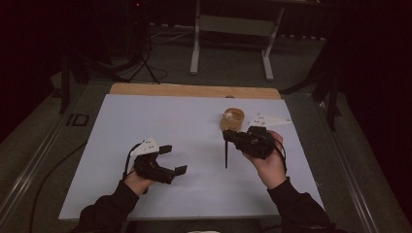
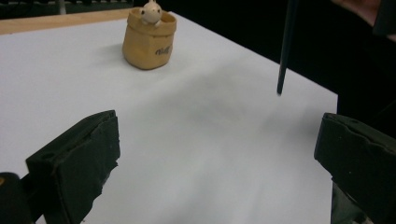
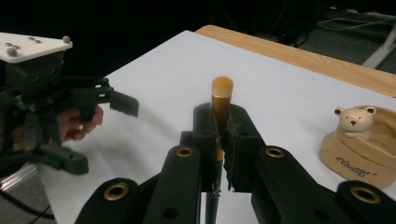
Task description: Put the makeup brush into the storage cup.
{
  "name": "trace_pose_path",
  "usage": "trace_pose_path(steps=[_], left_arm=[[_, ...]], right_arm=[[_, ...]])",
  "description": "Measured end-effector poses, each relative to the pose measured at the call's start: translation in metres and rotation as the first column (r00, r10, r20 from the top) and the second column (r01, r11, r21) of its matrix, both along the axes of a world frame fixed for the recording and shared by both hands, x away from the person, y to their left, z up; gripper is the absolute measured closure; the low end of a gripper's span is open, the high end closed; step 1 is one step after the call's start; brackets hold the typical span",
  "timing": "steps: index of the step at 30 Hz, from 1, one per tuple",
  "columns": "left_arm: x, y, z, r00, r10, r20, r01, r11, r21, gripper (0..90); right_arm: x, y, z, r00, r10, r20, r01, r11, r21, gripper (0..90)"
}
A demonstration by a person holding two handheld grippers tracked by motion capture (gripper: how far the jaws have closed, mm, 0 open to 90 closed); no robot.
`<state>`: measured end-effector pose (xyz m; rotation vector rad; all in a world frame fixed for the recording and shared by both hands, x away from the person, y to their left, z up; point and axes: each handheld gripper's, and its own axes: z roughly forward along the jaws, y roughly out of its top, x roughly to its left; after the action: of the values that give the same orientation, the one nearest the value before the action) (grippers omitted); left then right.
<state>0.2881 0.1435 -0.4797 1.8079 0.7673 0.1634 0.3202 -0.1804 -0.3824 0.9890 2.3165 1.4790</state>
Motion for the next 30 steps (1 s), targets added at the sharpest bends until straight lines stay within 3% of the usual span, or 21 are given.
trace_pose_path(steps=[7, 17, 30], left_arm=[[-0.004, 0.005, -0.004, 1.0000, -0.008, 0.001, 0.008, 0.9999, -0.010, 0.9], [-0.005, 0.004, -0.012, 0.9996, -0.015, 0.022, 0.015, 0.9999, -0.008, 1.1], [-0.007, 0.006, -0.014, 0.9982, -0.011, 0.060, 0.011, 0.9999, -0.003, 1.1]], right_arm=[[-0.002, -0.020, 0.004, 0.9988, -0.013, 0.048, 0.015, 0.9992, -0.038, 84.1], [0.010, -0.049, 0.016, 0.9921, -0.091, 0.086, 0.093, 0.9954, -0.021, 84.1], [0.040, -0.053, 0.035, 0.9815, -0.133, 0.138, 0.133, 0.9911, 0.007, 84.0]])
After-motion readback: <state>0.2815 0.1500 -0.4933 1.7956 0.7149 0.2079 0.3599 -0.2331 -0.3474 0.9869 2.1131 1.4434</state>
